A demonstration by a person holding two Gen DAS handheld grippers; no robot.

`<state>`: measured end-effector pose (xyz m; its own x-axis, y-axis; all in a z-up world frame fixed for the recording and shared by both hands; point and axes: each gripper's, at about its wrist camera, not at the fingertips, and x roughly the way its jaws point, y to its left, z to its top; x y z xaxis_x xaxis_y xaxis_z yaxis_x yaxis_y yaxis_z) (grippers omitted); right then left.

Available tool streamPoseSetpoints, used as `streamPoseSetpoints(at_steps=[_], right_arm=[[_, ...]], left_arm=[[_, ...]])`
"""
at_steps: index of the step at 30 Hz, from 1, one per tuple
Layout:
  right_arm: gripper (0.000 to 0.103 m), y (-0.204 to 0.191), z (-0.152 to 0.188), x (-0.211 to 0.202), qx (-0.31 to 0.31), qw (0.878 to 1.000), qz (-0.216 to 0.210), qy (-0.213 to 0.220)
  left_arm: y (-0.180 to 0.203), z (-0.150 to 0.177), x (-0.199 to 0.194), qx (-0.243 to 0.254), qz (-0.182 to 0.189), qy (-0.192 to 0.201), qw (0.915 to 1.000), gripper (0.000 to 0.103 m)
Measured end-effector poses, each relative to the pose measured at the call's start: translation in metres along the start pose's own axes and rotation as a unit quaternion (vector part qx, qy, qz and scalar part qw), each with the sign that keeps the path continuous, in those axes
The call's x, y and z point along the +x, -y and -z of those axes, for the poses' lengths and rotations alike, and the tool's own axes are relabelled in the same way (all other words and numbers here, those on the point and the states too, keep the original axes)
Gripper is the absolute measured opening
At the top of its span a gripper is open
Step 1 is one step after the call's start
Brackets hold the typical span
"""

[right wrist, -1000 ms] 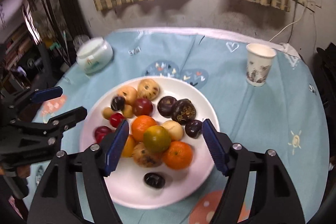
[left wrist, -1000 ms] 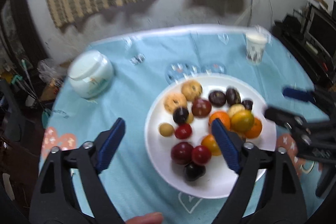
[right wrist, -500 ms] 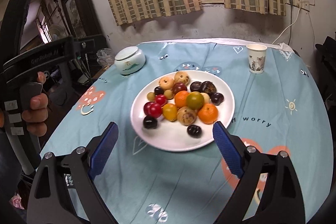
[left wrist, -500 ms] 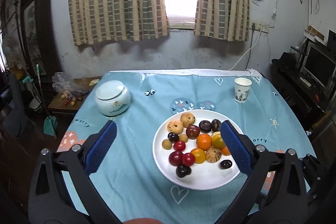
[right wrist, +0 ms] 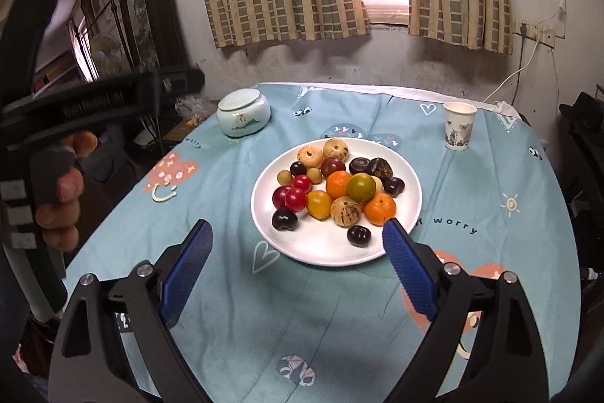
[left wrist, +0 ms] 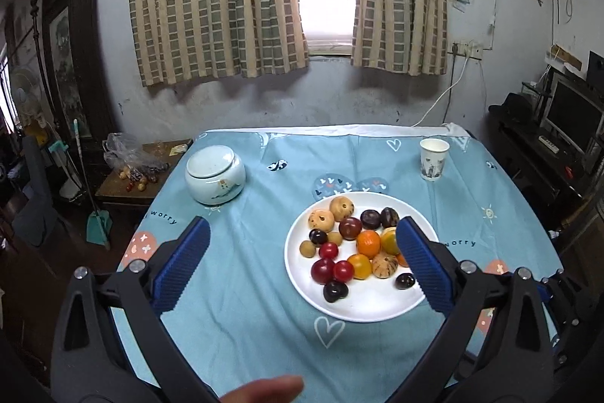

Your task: Organize fruits

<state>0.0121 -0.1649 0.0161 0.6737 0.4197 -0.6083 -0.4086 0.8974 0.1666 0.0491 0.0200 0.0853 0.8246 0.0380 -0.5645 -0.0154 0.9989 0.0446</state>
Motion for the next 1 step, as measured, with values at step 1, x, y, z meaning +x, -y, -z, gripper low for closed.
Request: streamPoseSetpoints(at_steps=[1], right_arm=[[0.092,-0.0003,0.0011,-0.0004,0.002,1.000,-0.002,-0.001]], left_arm=[[-0.0012,0.0002,-0.0017,-0.003,0.001,0.000,1.0000,0.100]])
